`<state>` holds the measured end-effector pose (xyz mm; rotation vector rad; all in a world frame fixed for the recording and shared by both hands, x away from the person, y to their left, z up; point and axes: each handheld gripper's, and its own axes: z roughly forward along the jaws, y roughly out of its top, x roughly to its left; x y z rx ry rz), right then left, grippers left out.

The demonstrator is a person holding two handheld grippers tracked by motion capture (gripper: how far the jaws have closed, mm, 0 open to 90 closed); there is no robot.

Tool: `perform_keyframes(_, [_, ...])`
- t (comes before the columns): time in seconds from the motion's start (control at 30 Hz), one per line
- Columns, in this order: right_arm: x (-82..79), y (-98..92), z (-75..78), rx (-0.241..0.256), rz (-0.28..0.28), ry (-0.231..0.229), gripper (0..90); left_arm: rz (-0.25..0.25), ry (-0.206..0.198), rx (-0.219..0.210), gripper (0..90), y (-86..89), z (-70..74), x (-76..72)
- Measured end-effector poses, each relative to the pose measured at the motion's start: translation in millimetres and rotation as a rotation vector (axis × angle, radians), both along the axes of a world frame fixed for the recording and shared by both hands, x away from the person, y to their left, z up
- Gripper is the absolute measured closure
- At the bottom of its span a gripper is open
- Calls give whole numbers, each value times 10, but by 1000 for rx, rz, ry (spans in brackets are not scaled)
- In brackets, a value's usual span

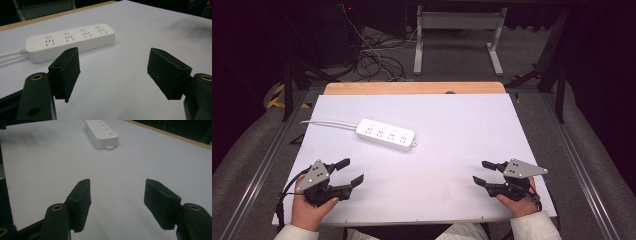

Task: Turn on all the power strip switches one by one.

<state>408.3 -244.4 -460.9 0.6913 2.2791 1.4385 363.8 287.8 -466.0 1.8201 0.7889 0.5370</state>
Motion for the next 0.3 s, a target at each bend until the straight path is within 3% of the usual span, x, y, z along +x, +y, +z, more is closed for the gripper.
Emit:
perform_keyframes(0.13, [-2,-6,4,-1,1,-4,389,11,25,-3,251,-6,-53,-57])
perform_keyframes(0.3, [4,-13,2,1,-1,-2,388,37,72,-59,250,-13,-57,-31])
